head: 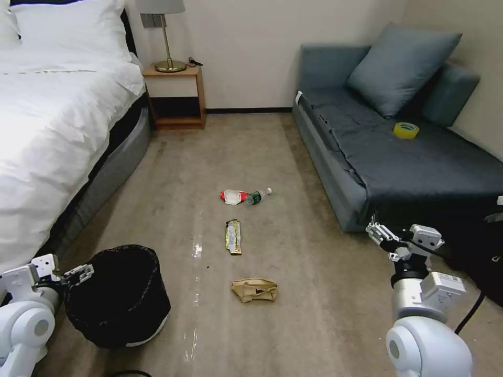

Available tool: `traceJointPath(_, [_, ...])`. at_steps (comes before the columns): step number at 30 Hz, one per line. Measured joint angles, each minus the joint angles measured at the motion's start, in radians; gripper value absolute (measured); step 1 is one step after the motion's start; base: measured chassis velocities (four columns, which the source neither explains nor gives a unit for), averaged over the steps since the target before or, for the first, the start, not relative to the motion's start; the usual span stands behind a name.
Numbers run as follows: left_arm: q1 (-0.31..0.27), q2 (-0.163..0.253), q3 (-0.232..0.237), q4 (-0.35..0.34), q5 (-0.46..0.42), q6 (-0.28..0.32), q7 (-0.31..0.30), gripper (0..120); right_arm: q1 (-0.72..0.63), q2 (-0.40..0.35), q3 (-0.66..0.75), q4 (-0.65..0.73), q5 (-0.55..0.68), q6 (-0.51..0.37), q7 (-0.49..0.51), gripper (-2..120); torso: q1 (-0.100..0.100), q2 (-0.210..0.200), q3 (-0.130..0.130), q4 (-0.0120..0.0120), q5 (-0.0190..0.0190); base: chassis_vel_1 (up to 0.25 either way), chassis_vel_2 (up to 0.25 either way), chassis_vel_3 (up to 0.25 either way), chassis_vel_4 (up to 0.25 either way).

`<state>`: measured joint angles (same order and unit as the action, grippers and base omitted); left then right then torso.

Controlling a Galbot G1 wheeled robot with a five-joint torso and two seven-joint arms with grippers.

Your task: Pick up the trash bin, then pick up the garbage on the floor and place it into the trash bin.

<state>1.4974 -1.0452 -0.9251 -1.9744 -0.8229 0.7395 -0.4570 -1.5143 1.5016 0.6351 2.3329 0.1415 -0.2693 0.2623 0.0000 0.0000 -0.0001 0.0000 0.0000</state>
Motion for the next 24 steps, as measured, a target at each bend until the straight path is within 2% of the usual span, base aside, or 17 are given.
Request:
traceJointPath(2, [0.000, 0.001, 0.002, 0.009, -0.001, 0.000, 0.000, 100, 0.001, 0.001, 0.000, 0.000, -0.001, 0.000, 0.000, 100, 0.000, 0.000, 0.000, 0.0000, 0.0000, 0.000, 0.000, 0.000, 0.000])
traceJointPath(4, [-0.002, 0.005, 0.014, 0.059, -0.004, -0.001, 0.000, 100, 0.006, 0.008, -0.004, -0.005, -0.006, 0.000, 0.000, 100, 0.000, 0.000, 0.000, 0.0001, -0.0001, 0.000, 0.000, 0.000, 0.000])
traceJointPath(6, [-0.004, 0.007, 0.017, 0.070, -0.006, -0.001, 0.000, 100, 0.007, 0.010, -0.006, -0.006, -0.007, 0.000, 0.000, 100, 0.000, 0.000, 0.000, 0.0000, -0.0001, 0.000, 0.000, 0.000, 0.000])
traceJointPath(8, [-0.011, 0.015, 0.034, 0.115, -0.023, -0.002, 0.001, 100, 0.011, 0.019, -0.012, -0.012, -0.015, 0.001, 0.000, 100, 0.000, 0.000, 0.000, 0.0000, -0.0001, 0.000, 0.000, 0.000, 0.000])
traceJointPath(16, [-0.039, 0.021, 0.068, 0.172, -0.053, -0.003, 0.001, 97, 0.010, 0.030, -0.014, -0.012, -0.025, 0.006, -0.001, 100, 0.000, 0.000, 0.000, 0.0000, -0.0001, 0.000, 0.000, 0.000, 0.000])
traceJointPath(18, [-0.041, 0.022, 0.071, 0.178, -0.055, -0.003, 0.001, 94, 0.010, 0.030, -0.012, -0.012, -0.025, 0.008, -0.001, 100, 0.000, 0.000, 0.000, 0.0000, 0.0000, 0.000, 0.000, 0.000, 0.000])
traceJointPath(20, [-0.050, 0.023, 0.078, 0.195, -0.063, -0.006, 0.000, 85, 0.008, 0.031, -0.007, -0.012, -0.026, 0.012, -0.001, 100, 0.000, 0.000, 0.000, 0.0000, 0.0006, 0.000, 0.000, 0.000, 0.000])
traceJointPath(22, [-0.052, 0.024, 0.080, 0.199, -0.065, -0.009, 0.000, 82, 0.007, 0.031, -0.005, -0.012, -0.026, 0.014, 0.000, 100, 0.000, 0.000, 0.000, 0.0000, 0.0006, 0.000, 0.000, 0.000, 0.000])
traceJointPath(24, [-0.057, 0.024, 0.083, 0.210, -0.067, -0.009, 0.000, 73, 0.007, 0.031, -0.003, -0.012, -0.026, 0.017, 0.001, 100, 0.000, 0.000, 0.000, 0.0000, 0.0007, 0.000, 0.000, 0.000, 0.000])
